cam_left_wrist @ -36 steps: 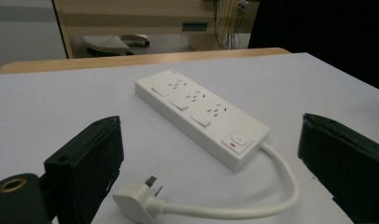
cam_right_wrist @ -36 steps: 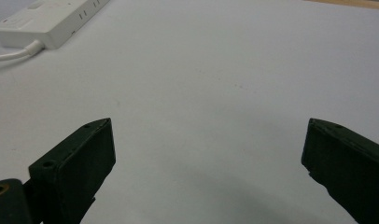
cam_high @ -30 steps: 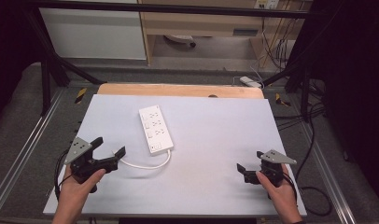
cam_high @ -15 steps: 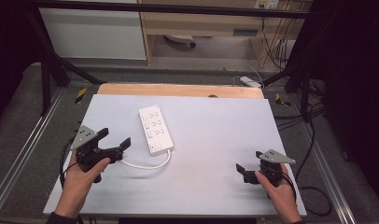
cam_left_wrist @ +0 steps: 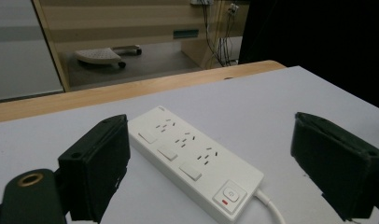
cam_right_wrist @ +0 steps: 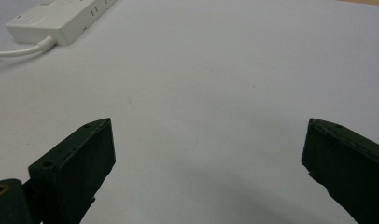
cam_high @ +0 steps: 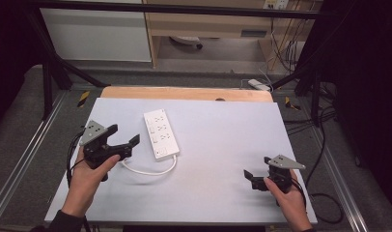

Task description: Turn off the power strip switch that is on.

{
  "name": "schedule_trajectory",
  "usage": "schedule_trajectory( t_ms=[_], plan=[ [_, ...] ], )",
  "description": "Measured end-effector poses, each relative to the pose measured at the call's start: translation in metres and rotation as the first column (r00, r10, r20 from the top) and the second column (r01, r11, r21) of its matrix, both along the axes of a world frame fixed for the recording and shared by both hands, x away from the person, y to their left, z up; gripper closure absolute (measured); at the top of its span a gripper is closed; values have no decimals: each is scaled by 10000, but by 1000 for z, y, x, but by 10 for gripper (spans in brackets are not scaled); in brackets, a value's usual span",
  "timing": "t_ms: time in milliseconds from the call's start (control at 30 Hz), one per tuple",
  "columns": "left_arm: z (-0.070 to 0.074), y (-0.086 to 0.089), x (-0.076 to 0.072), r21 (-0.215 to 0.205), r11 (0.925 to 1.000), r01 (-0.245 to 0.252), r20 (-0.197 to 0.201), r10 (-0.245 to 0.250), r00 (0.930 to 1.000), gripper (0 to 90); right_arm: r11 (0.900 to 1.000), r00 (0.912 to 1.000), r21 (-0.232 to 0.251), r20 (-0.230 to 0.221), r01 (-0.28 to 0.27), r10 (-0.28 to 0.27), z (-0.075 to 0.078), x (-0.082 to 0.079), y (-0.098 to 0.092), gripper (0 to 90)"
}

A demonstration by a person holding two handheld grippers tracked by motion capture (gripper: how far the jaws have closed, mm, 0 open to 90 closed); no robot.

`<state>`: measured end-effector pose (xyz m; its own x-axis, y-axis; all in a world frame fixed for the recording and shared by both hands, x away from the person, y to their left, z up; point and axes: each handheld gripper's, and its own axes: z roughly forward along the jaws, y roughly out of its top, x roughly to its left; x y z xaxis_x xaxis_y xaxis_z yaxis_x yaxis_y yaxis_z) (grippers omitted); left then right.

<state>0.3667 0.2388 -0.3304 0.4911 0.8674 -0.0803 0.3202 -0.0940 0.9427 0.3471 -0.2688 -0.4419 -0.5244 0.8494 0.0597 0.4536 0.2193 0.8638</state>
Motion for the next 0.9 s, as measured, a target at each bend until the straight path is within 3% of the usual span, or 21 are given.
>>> schedule_trajectory(
  t_ms=[300,900],
  plan=[
    [4,-5,13,-55,10000,-40,-163,39,9999,152,10000,10000,33,-2,1,-1,1,0,0,32],
    [1,-20,39,331,9992,-227,-359,238,9991,283,10000,10000,44,-18,13,-13,1,0,0,32]
  ],
)
